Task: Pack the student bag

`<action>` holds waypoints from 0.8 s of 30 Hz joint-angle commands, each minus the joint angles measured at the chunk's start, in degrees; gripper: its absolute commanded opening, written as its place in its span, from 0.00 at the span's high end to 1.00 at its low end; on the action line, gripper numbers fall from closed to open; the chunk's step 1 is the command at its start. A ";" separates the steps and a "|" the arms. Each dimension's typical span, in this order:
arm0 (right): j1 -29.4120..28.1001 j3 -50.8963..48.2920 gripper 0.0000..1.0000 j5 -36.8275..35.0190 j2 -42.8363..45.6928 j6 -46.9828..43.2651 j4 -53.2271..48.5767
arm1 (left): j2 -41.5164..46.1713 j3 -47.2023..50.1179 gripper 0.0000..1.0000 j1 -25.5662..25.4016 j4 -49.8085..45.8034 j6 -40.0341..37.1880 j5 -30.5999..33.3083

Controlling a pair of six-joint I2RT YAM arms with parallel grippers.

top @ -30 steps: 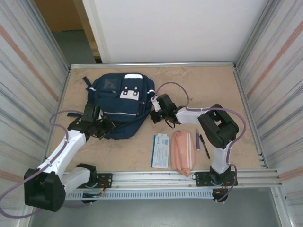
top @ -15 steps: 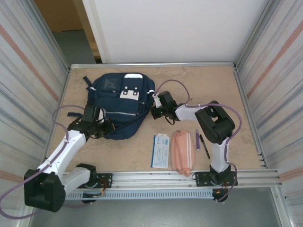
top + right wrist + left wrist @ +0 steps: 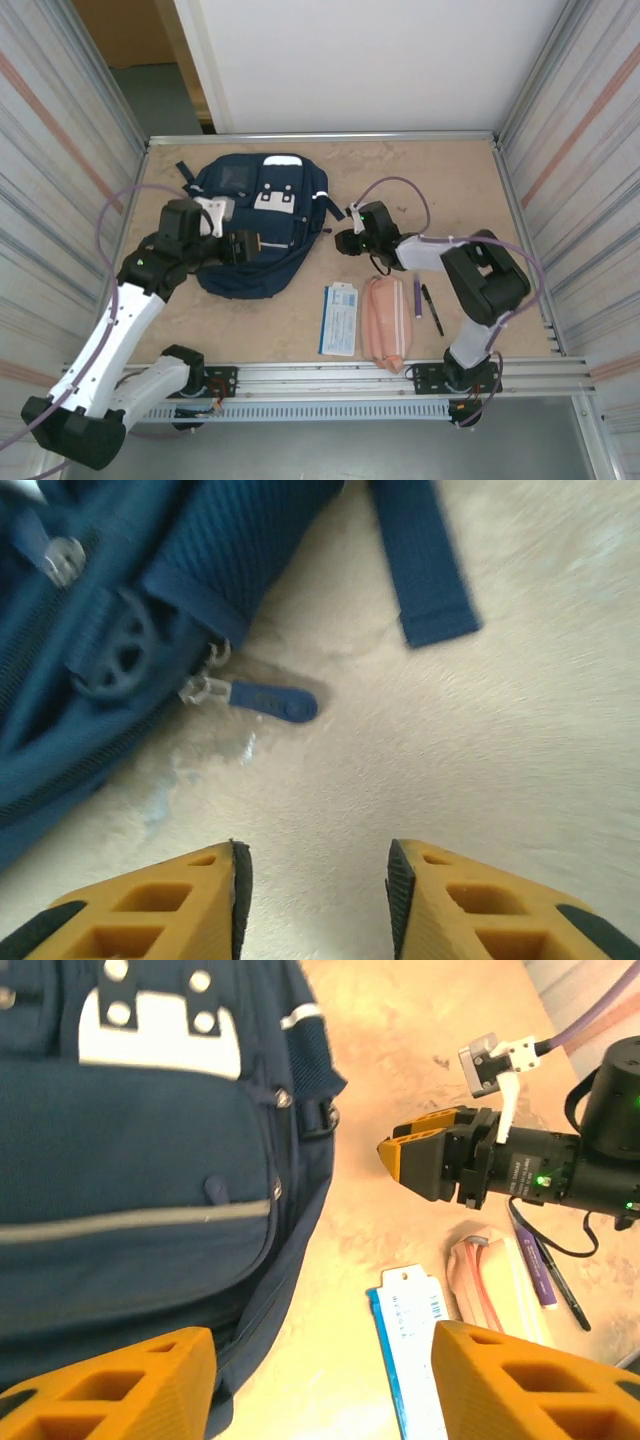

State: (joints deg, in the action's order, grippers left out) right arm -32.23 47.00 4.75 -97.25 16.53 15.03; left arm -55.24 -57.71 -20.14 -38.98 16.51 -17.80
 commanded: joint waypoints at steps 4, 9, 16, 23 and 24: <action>-0.10 -3.69 0.01 -18.51 14.59 2.89 -0.12 | -15.04 -7.10 0.33 -8.45 -5.13 -10.89 12.75; 0.30 -6.39 0.01 -32.06 23.37 8.80 -4.98 | -26.29 -11.77 0.34 -12.96 -6.09 -8.22 19.51; 5.93 -0.05 0.01 -13.98 27.33 12.38 -22.66 | -34.79 -14.95 0.39 -15.74 -10.04 -11.44 25.15; 4.57 1.73 0.02 -6.07 25.64 9.64 -23.37 | -41.77 -20.68 0.30 -15.72 -10.99 -6.58 28.92; 4.14 2.00 0.03 -5.95 25.04 9.31 -23.44 | -42.65 -21.62 0.29 -15.70 -10.31 -5.16 28.10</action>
State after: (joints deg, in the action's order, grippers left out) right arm -27.22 46.74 -5.21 -71.35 27.57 -6.44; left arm -96.62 -75.99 -35.86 -48.49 7.99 8.47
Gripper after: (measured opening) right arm 0.976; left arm 0.704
